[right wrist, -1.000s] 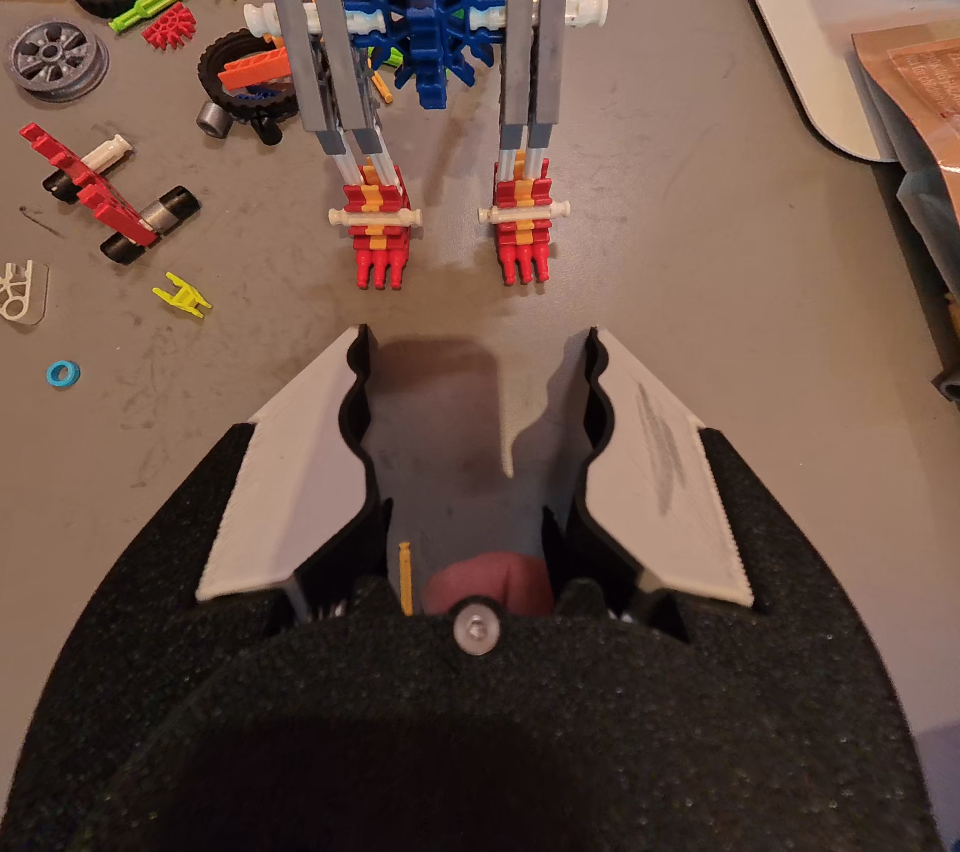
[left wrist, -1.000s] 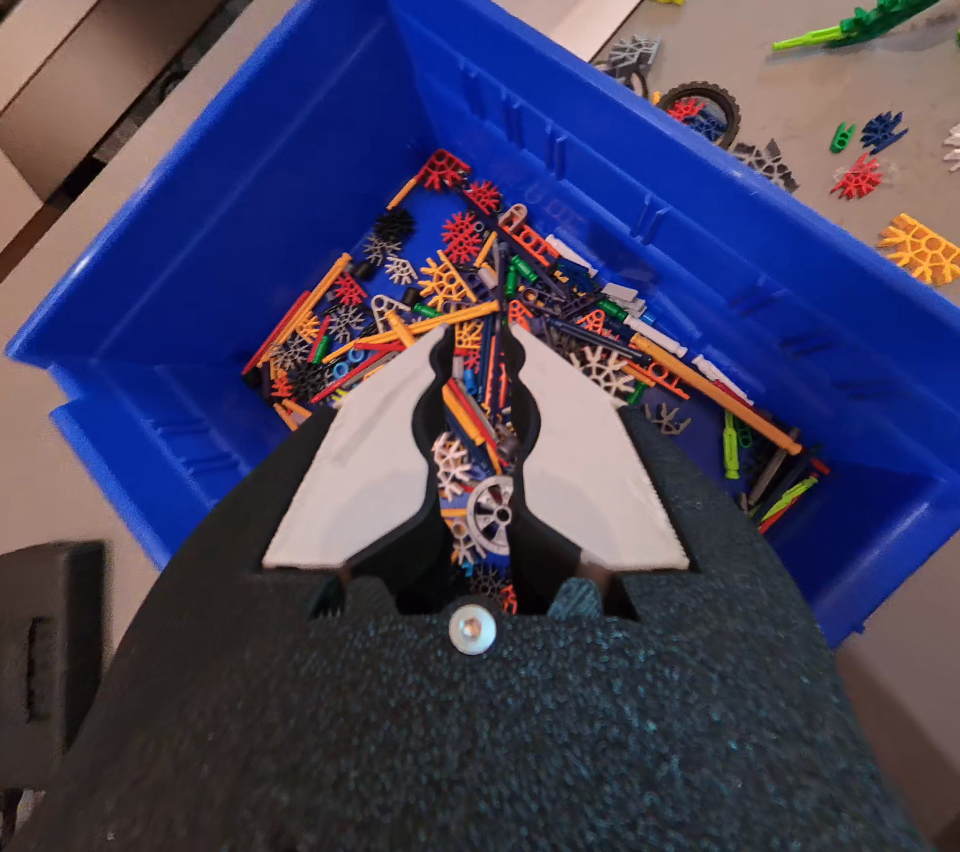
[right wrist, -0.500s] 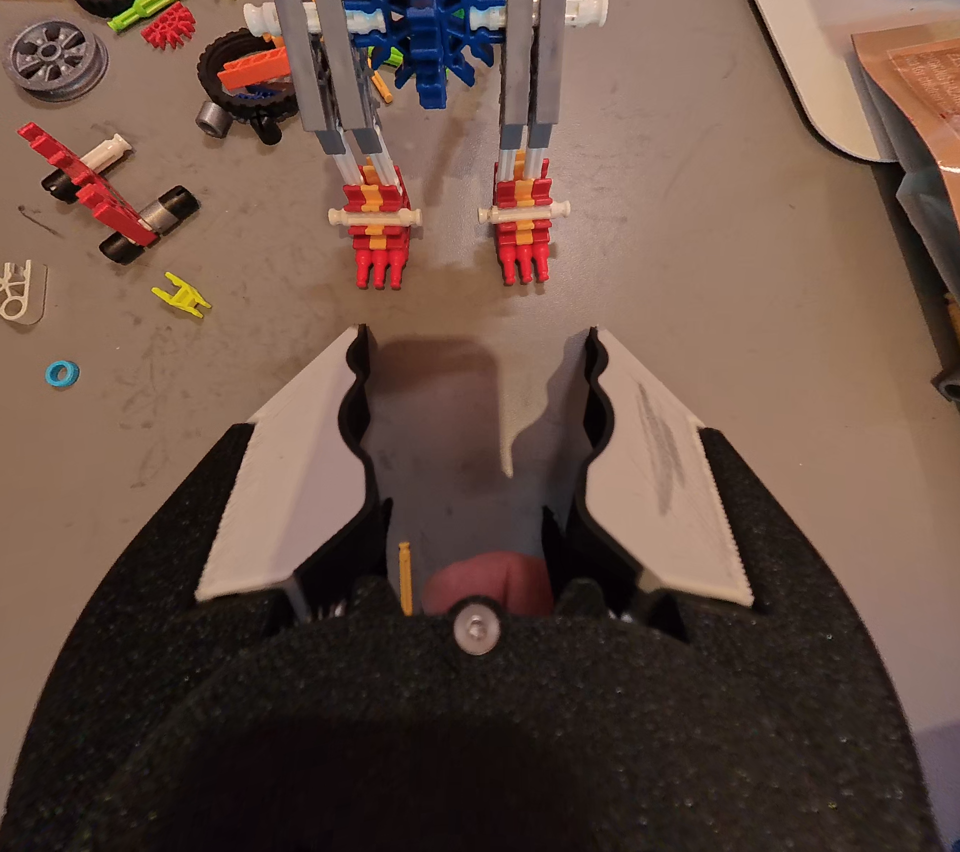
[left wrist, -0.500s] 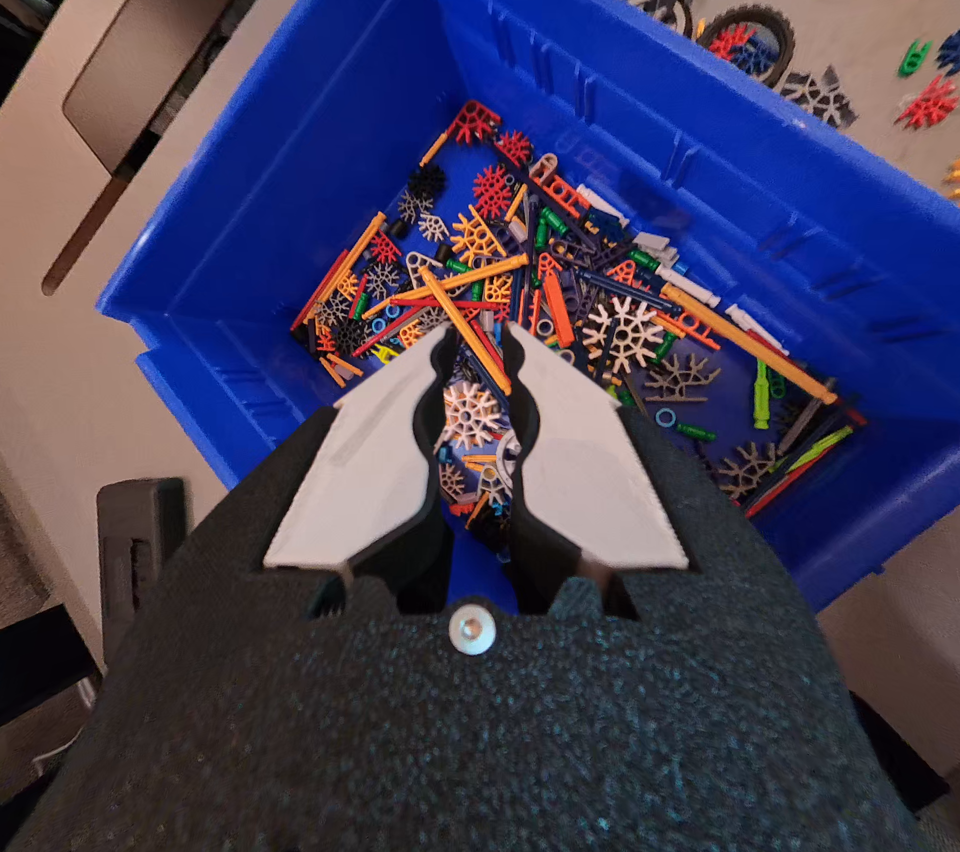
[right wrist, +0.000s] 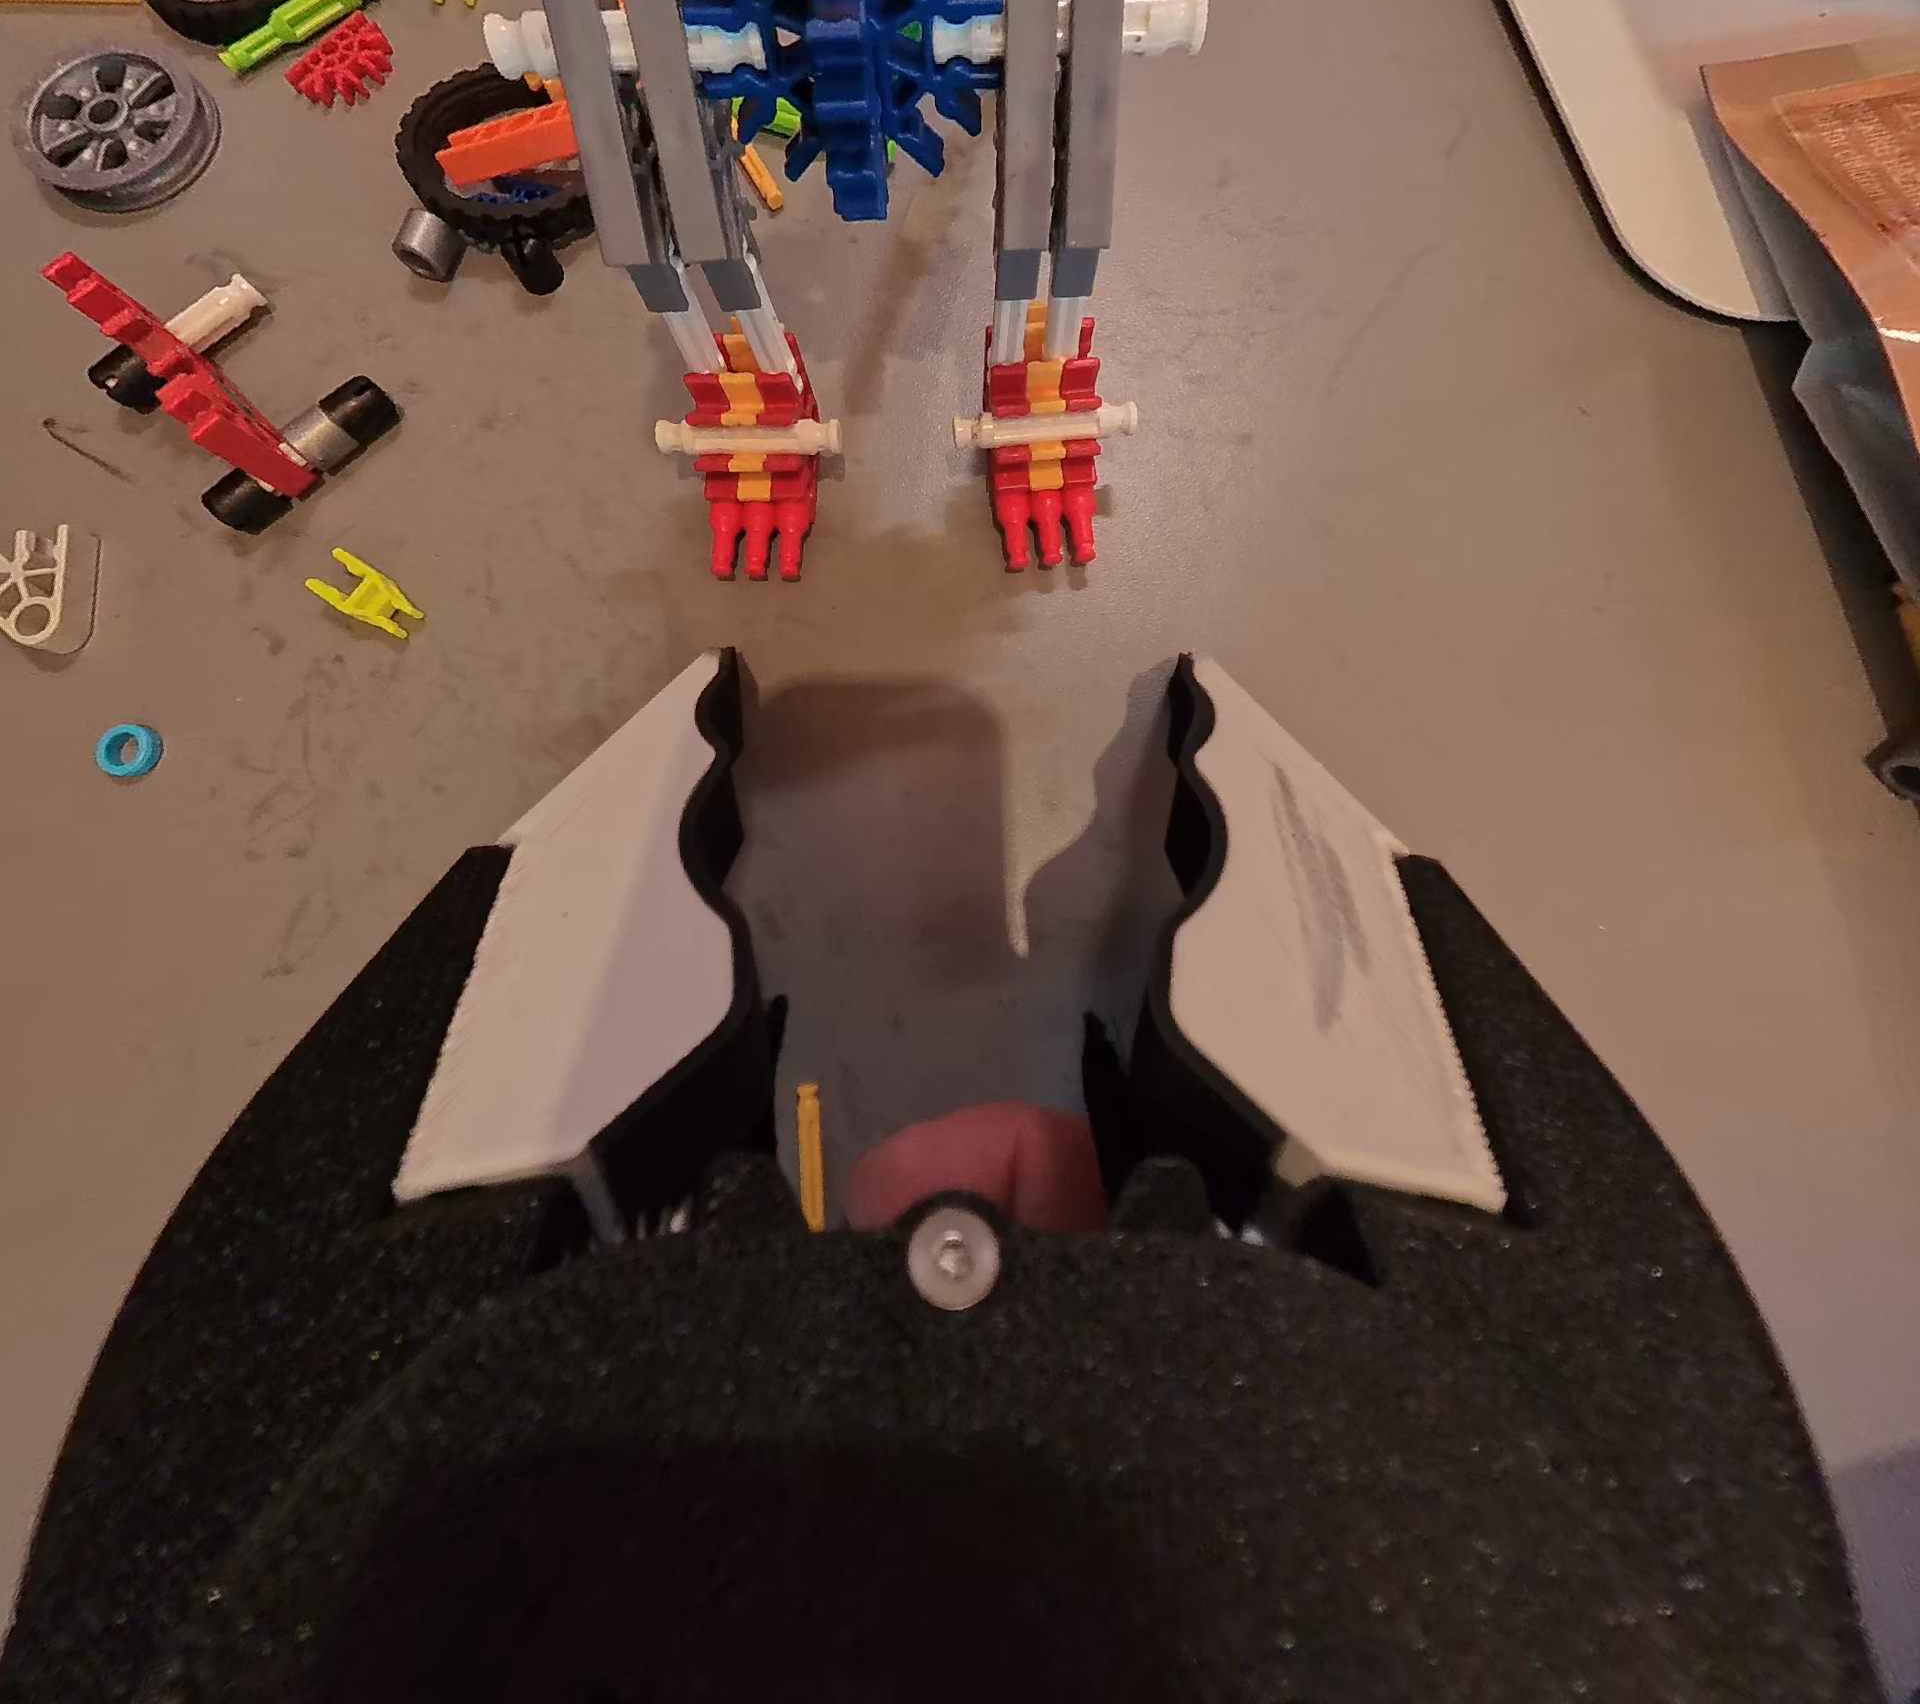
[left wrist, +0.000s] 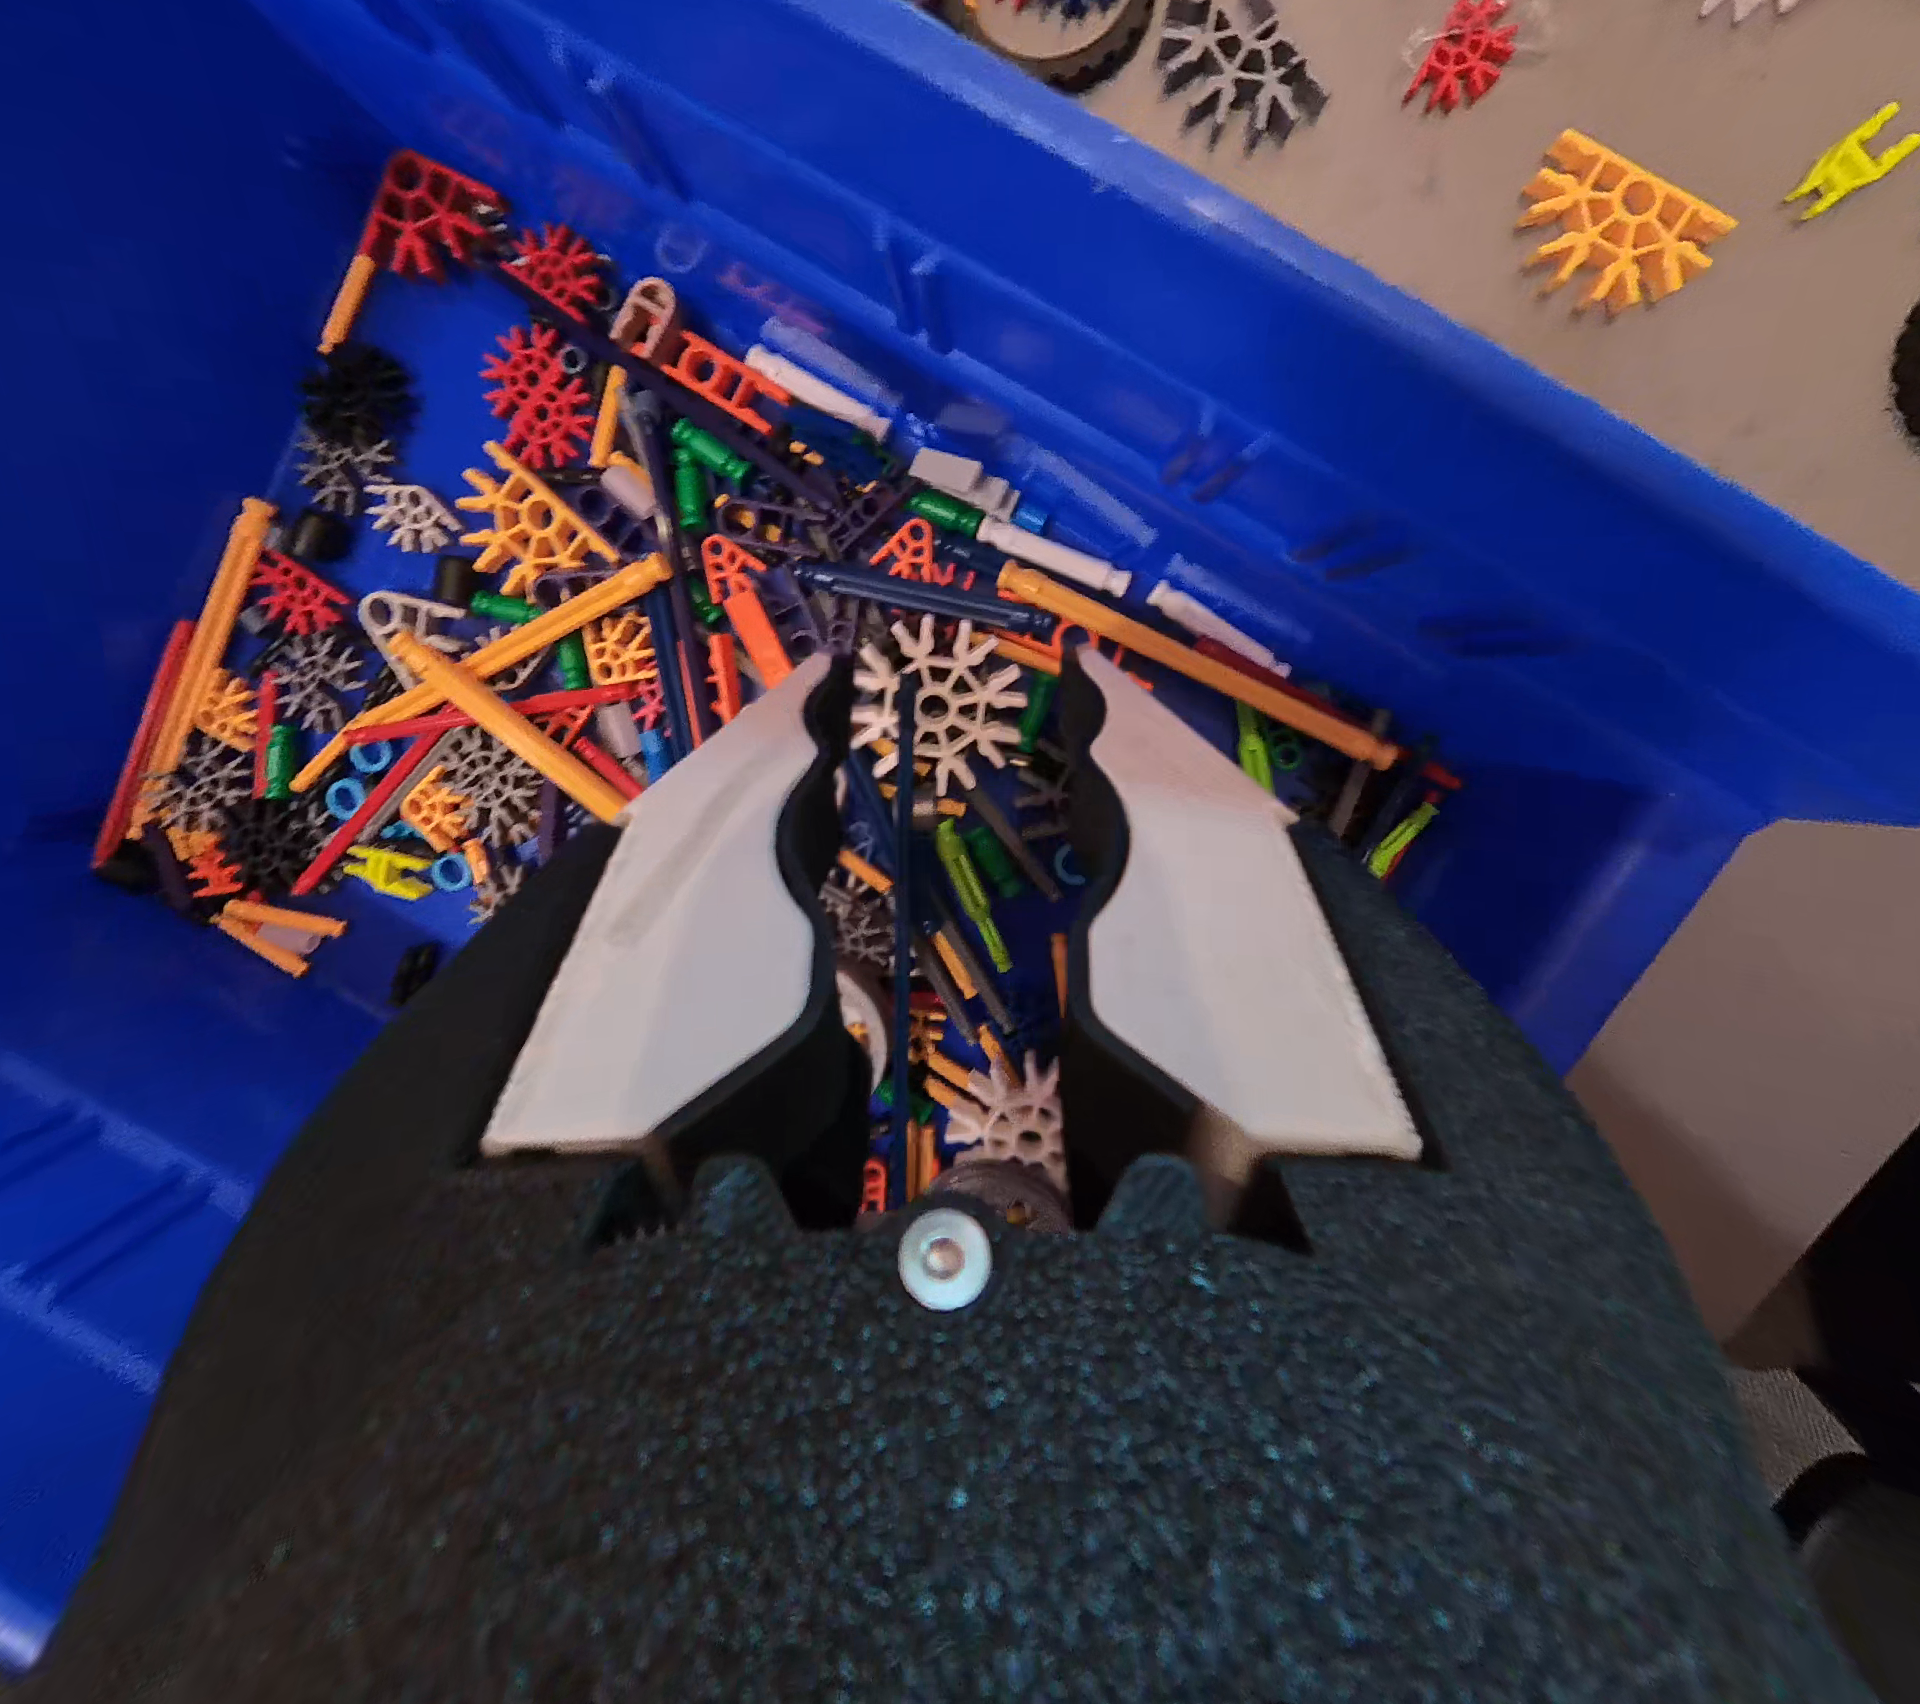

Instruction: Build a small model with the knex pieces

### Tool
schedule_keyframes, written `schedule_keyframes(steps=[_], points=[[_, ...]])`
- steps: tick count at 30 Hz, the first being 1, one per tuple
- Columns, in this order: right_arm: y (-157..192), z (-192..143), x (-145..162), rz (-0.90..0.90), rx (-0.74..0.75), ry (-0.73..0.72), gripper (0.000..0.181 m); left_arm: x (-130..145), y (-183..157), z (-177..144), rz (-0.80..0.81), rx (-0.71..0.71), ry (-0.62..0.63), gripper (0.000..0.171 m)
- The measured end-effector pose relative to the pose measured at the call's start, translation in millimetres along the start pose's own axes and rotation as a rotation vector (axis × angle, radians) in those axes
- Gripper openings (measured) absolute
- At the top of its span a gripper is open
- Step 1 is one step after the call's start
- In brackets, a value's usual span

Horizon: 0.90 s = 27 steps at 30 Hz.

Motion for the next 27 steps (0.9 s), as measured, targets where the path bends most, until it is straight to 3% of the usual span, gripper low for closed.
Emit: schedule_keyframes(steps=[6, 12, 25, 27], points=[[0, 0, 0, 0.002, -0.001, -0.001, 0.082, 5, 1, 13, 0.012, -0.015, 0.043, 0.044], [0, 0, 0, 0.006, -0.003, -0.002, 0.082, 10, 8, 18, 0.002, -0.047, 0.064, 0.031], [-2, -1, -1, 0.024, -0.009, -0.008, 0.079, 19, 27, 6, -0.043, -0.162, 0.121, 0.029], [-2, -1, -1, 0.026, -0.010, -0.009, 0.079, 27, 37, 2, -0.042, -0.234, 0.186, 0.029]])
Point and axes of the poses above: each gripper's, where its closed fingertips meet, z out along the fingers, x out of its underside, y = z × x across the jaws, the point moved 4 cm from there along -z, back along the fingers, and after that the axes turned 6 degrees about z, right-handed, at the moved point
